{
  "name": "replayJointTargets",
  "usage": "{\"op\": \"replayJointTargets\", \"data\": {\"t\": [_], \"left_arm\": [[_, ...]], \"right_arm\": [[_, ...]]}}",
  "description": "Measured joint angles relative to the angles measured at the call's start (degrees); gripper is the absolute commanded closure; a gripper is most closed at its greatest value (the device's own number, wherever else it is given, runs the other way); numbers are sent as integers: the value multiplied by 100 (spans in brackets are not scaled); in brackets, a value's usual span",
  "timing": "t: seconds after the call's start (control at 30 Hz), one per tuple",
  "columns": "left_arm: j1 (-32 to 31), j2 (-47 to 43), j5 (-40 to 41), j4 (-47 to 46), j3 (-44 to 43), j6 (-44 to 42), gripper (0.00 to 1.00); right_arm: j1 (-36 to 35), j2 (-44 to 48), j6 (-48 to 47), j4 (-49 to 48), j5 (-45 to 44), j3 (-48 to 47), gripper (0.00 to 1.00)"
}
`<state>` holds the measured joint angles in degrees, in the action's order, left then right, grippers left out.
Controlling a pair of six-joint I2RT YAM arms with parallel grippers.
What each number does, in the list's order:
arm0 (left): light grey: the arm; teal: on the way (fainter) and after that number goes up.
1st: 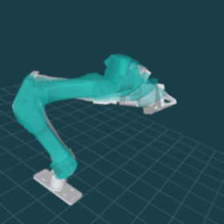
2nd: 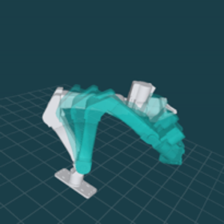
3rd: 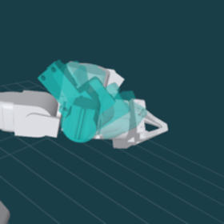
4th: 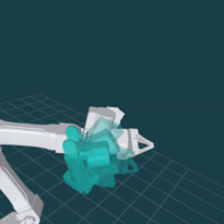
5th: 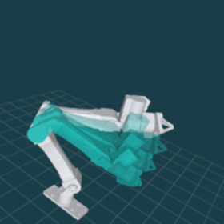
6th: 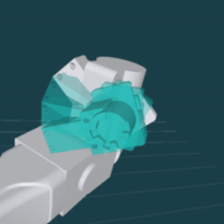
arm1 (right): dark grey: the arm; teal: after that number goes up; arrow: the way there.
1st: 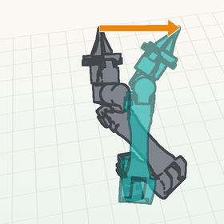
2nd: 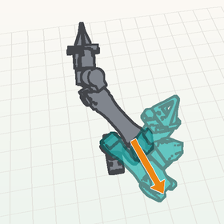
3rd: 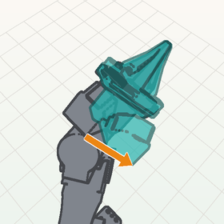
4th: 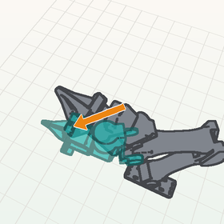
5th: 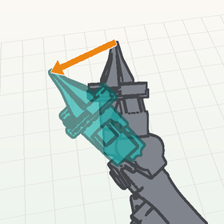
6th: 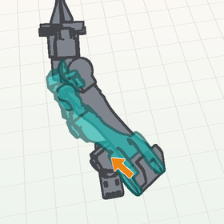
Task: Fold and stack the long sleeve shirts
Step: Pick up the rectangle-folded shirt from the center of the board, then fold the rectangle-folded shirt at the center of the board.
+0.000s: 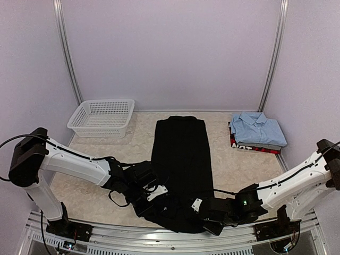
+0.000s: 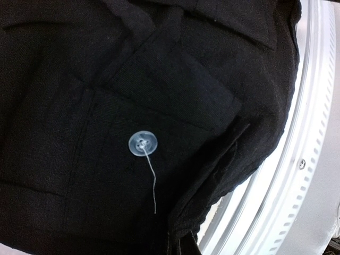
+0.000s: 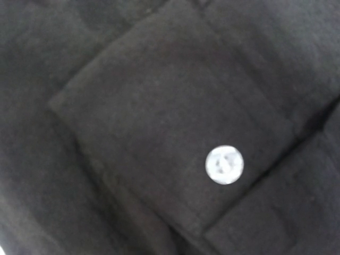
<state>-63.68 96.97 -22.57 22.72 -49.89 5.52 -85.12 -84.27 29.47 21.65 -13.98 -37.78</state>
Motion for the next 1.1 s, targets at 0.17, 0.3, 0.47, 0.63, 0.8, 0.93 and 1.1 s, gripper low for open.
{"op": "replayJointTargets", "data": {"t": [0.17, 0.3, 0.47, 0.63, 0.8, 0.93, 1.1], "left_arm": [[-114, -98, 11, 17, 2, 269, 100], [-396, -286, 0, 63, 2, 557, 100], [-568, -374, -146, 201, 0, 833, 100], [-354, -424, -365, 435, -59, 883, 100], [321, -481, -782, 730, -627, 745, 100], [940, -466, -1169, 793, -1204, 577, 100], [1770, -125, -1696, 813, -1838, 452, 100]], "right_arm": [[-13, 87, 4, -11, 396, 26, 100], [-26, 332, 24, 11, 992, 79, 100], [81, 876, 66, 83, 1742, 76, 100], [828, 1325, -4, 343, 2435, -79, 100], [1759, 1322, -293, 807, 3016, -678, 100], [2472, 1268, -597, 1161, 3421, -1062, 100], [3504, 872, -1012, 1582, 3681, -1762, 100]]}}
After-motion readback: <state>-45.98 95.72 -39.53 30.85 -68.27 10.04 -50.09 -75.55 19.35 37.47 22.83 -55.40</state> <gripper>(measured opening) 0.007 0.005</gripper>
